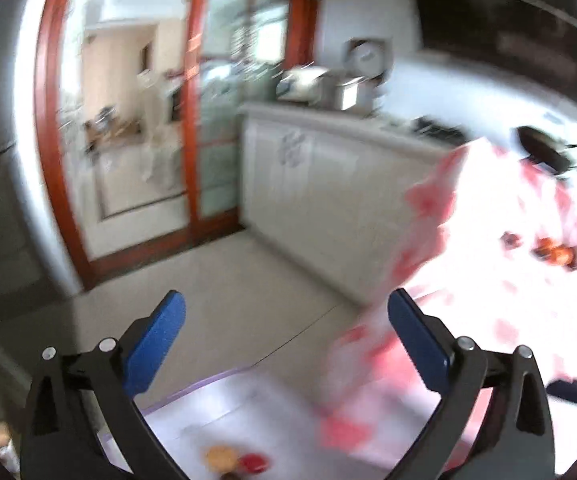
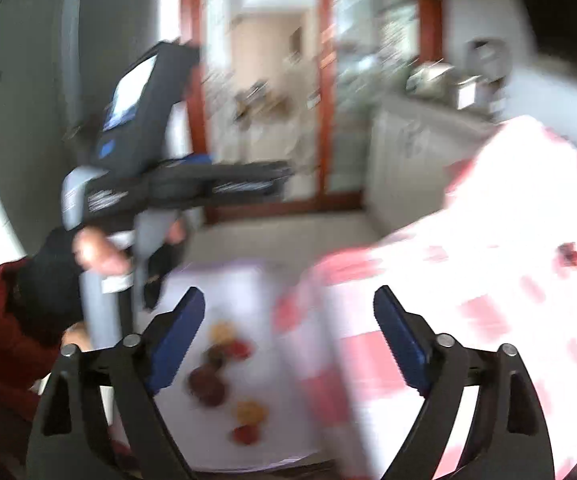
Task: Organize fruits
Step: 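Move both open tools back over the fruits on the tablecloth, then grasp the wrinkled dark red fruit with the right tool while the left tool grasps a dark brown round fruit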
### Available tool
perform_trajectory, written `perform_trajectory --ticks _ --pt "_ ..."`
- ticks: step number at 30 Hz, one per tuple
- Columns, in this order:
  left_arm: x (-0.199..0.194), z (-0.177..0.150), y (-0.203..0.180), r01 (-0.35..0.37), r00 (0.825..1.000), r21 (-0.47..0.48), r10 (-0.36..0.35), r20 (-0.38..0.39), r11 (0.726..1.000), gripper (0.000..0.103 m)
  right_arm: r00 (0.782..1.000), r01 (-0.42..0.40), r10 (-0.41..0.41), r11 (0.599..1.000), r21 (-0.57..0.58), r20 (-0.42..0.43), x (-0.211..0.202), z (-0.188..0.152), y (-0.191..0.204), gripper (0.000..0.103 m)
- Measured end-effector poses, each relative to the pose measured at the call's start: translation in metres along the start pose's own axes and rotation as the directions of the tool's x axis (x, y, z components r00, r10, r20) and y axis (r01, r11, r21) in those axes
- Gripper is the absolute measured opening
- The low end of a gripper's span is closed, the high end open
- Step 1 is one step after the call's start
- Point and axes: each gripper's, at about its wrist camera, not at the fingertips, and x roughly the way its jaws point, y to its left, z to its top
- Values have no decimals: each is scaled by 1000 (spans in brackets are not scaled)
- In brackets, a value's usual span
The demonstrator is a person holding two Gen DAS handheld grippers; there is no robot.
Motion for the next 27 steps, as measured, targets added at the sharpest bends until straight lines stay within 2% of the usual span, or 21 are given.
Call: perform_trajectory --ticks 3,6,10,11,12,13,15,16,17,19,22,27 --pt "1 13 -66 138 990 64 -138 -7 988 101 989 133 -139 986 101 53 -38 -6 -56 87" --pt "18 16 -143 292 956 96 -286 -67 952 101 957 266 -286 936 232 57 -72 -32 -123 87" --pt "52 7 -250 411 909 130 -395 -131 902 101 897 402 -442 825 396 8 -105 -61 -200 87" --pt "69 3 -270 431 898 121 -411 -160 894 101 885 423 -465 796 432 -11 -112 -65 -216 87" --pt "89 4 -297 455 879 92 -429 -208 886 101 876 442 -482 773 456 -32 -116 -70 -232 87" --pt "105 0 -316 456 872 67 -431 -230 887 101 862 468 -504 744 476 -59 -117 -75 -249 87" --pt "143 -4 -334 423 878 1 -410 -249 906 101 842 506 -528 698 508 -113 -120 -83 -275 87" --pt "161 -4 -346 392 883 -56 -392 -256 918 101 837 514 -531 683 519 -130 -119 -88 -274 87" --pt "175 -3 -358 367 887 -97 -380 -261 925 101 832 521 -535 661 540 -147 -124 -97 -289 87" --pt "203 4 -373 299 903 -187 -341 -261 936 101 822 531 -546 630 567 -162 -125 -104 -311 87" --pt "220 8 -371 236 921 -283 -307 -241 930 101 807 543 -559 572 615 -191 -127 -113 -343 87" --pt "235 13 -389 238 933 -324 -308 -186 916 101 779 566 -579 485 666 -240 -123 -125 -389 87"
